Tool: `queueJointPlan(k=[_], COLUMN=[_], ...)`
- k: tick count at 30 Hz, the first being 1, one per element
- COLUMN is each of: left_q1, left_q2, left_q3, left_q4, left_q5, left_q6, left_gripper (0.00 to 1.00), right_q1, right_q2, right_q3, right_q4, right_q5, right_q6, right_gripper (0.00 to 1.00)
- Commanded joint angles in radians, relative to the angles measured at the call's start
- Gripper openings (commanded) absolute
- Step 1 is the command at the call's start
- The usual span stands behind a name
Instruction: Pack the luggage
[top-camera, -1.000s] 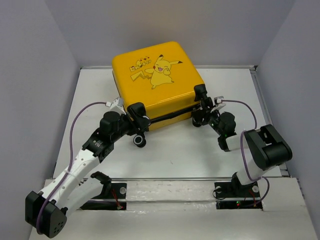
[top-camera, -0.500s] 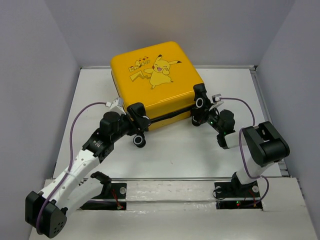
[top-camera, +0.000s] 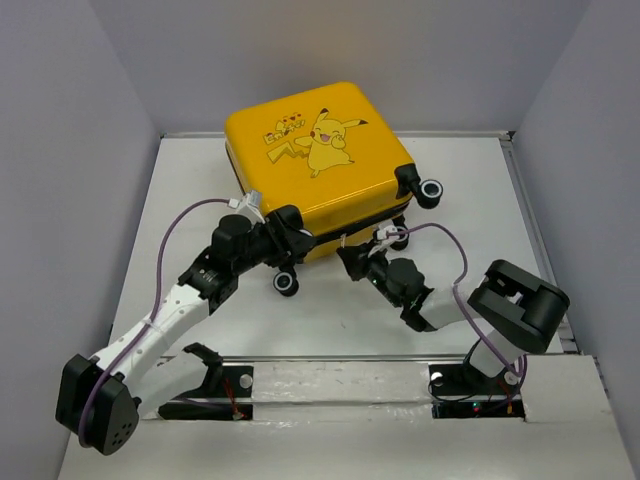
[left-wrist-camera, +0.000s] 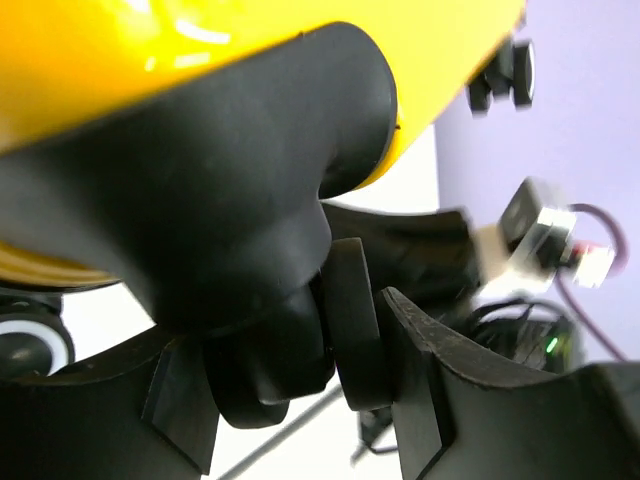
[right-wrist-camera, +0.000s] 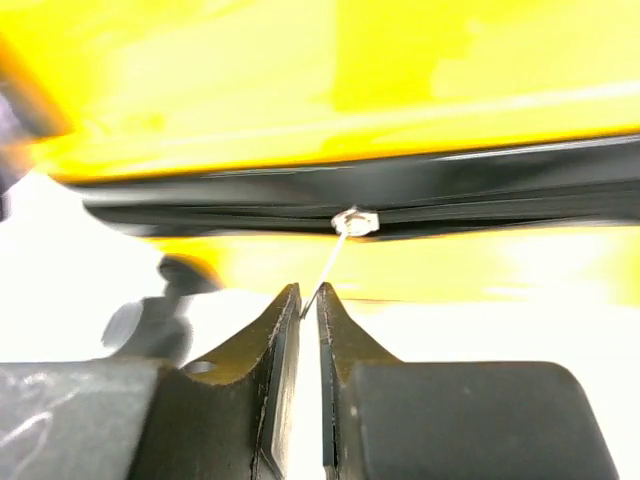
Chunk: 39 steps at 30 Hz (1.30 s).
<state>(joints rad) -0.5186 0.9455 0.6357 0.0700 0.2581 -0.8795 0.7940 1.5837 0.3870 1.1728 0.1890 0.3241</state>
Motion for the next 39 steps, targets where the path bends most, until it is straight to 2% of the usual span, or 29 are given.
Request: queueJointPlan(k=[1, 3, 8, 9, 13, 16, 20, 22, 23, 25, 28, 29, 33, 39], left_q1=[-0.049, -0.06, -0.061, -0.06, -0.061, -0.061, -0.058, -0.055, -0.055, -0.052, -0.049, -0.049, -0.049, -0.049], left_q2=[0.036, 0.047, 0.055, 0.055, 0.058, 0.038, -0.007, -0.026, -0.033, -0.046, -0.057, -0.059, -0.062, -0.036], left_q3=[0.157, 0.174, 0.229, 0.242, 0.294, 0.292, 0.24, 0.211, 0.202, 0.18, 0.138, 0.13, 0.099, 0.068], left_q4=[0.445, 0.447, 0.448, 0.448, 0.45, 0.455, 0.442, 0.429, 0.412, 0.409, 0.406, 0.406, 0.404, 0.422], left_q5=[0.154, 0.152, 0.174, 0.182, 0.205, 0.199, 0.179, 0.165, 0.158, 0.148, 0.135, 0.132, 0.124, 0.151], left_q6=[-0.015, -0.021, -0.044, -0.047, -0.078, -0.099, -0.102, -0.084, -0.076, -0.064, -0.047, -0.044, -0.024, -0.013], left_gripper=[0.06, 0.06, 0.06, 0.06, 0.06, 0.06, 0.06, 0.06, 0.06, 0.06, 0.06, 0.06, 0.06, 0.06], right_q1=[0.172, 0.22, 0.324, 0.376, 0.427, 0.427, 0.427, 0.427, 0.413, 0.377, 0.239, 0.176, 0.111, 0.079], right_q2=[0.042, 0.082, 0.162, 0.179, 0.266, 0.308, 0.208, 0.086, 0.046, -0.08, -0.206, -0.232, -0.274, -0.153], right_q3=[0.087, 0.139, 0.262, 0.31, 0.375, 0.369, 0.253, 0.157, 0.132, 0.086, 0.02, 0.016, 0.096, 0.219], right_q4=[0.082, 0.045, 0.034, 0.037, 0.169, 0.296, 0.217, 0.128, 0.019, -0.114, -0.315, -0.4, -0.574, -0.627], right_q5=[0.131, 0.158, 0.024, -0.006, -0.132, -0.16, -0.009, 0.091, 0.157, 0.194, 0.144, 0.101, 0.02, -0.029], right_q6=[-0.1, -0.128, -0.048, -0.04, 0.079, 0.177, 0.126, 0.096, 0.092, 0.108, 0.142, 0.139, 0.061, -0.013], right_gripper=[0.07, 0.07, 0.07, 0.07, 0.07, 0.07, 0.07, 0.07, 0.07, 0.11, 0.25, 0.36, 0.59, 0.62])
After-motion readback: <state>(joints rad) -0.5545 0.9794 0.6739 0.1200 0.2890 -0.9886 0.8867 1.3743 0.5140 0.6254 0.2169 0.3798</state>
